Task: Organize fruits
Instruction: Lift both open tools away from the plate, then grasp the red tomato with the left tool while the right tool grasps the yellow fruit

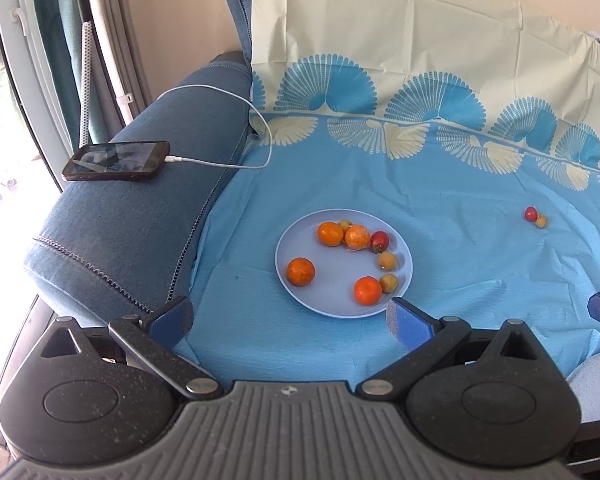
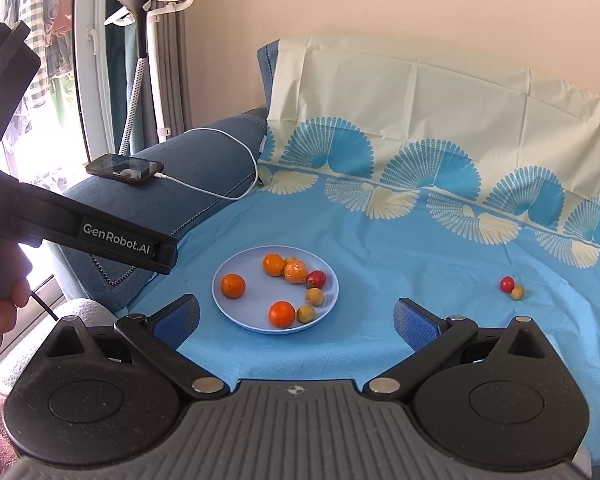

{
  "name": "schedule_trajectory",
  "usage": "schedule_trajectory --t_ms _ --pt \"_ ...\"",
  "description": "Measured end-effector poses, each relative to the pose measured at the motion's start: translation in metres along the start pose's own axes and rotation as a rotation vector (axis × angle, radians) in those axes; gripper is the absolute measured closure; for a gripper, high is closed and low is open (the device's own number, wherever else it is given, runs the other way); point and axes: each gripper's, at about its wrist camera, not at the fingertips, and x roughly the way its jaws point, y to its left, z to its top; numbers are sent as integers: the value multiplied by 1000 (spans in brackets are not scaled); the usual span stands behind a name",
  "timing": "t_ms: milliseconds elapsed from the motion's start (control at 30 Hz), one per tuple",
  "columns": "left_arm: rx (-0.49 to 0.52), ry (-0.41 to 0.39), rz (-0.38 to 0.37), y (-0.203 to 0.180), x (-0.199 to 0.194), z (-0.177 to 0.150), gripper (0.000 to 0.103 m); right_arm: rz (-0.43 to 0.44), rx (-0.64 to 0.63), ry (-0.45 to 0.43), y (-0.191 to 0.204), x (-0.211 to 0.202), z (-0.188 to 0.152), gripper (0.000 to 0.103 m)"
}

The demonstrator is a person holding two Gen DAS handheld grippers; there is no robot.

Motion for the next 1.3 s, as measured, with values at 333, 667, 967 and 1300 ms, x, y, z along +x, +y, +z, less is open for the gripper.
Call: schedule_trajectory --t_ms 333,667,967,1300 --pt "72 58 -44 -65 63 57 0 -212 175 15 -95 43 -7 1" --pt "170 93 -76 -183 161 120 0 -500 298 81 -282 171 -29 1" --pt "276 147 -106 -278 257 140 0 -538 184 177 -362 302 -48 6" --pt "422 128 -318 -405 322 141 0 -560 291 123 -413 279 -59 77"
